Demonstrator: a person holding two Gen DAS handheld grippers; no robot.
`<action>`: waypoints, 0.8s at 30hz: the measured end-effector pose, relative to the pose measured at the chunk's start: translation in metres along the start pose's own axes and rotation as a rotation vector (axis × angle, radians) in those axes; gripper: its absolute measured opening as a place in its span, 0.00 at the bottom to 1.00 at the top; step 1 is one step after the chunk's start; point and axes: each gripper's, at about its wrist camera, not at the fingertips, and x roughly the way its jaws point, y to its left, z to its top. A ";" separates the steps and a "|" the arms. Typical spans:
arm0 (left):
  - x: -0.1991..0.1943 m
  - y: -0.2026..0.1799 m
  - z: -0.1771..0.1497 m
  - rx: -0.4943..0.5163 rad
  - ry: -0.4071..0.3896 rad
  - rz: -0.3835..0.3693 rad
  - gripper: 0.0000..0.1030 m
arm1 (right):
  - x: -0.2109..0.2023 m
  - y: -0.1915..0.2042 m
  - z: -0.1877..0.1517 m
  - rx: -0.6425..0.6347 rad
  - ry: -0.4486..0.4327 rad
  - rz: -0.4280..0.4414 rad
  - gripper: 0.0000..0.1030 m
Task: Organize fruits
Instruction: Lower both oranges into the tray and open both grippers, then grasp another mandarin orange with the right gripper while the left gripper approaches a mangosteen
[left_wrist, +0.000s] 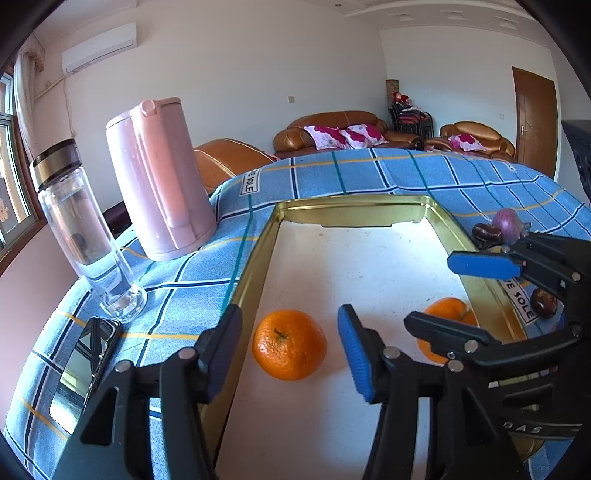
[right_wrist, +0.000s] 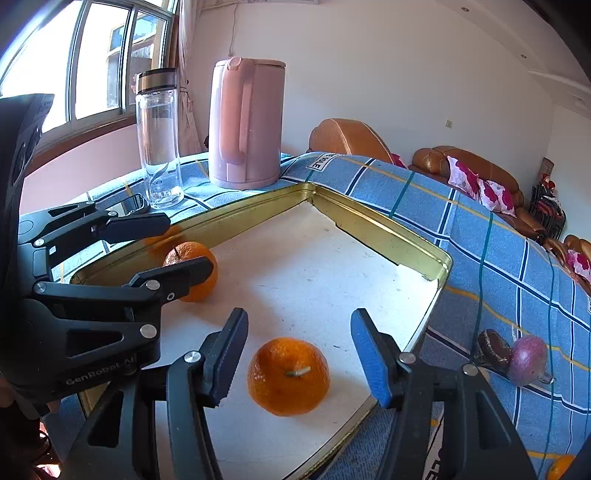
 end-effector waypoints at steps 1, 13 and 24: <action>-0.003 0.002 0.000 -0.011 -0.009 0.003 0.62 | -0.003 0.000 -0.001 0.005 -0.010 0.002 0.61; -0.069 -0.018 0.001 -0.077 -0.202 -0.077 0.96 | -0.098 -0.016 -0.030 0.019 -0.223 -0.144 0.75; -0.085 -0.102 -0.009 0.040 -0.212 -0.220 0.97 | -0.178 -0.096 -0.111 0.255 -0.256 -0.332 0.79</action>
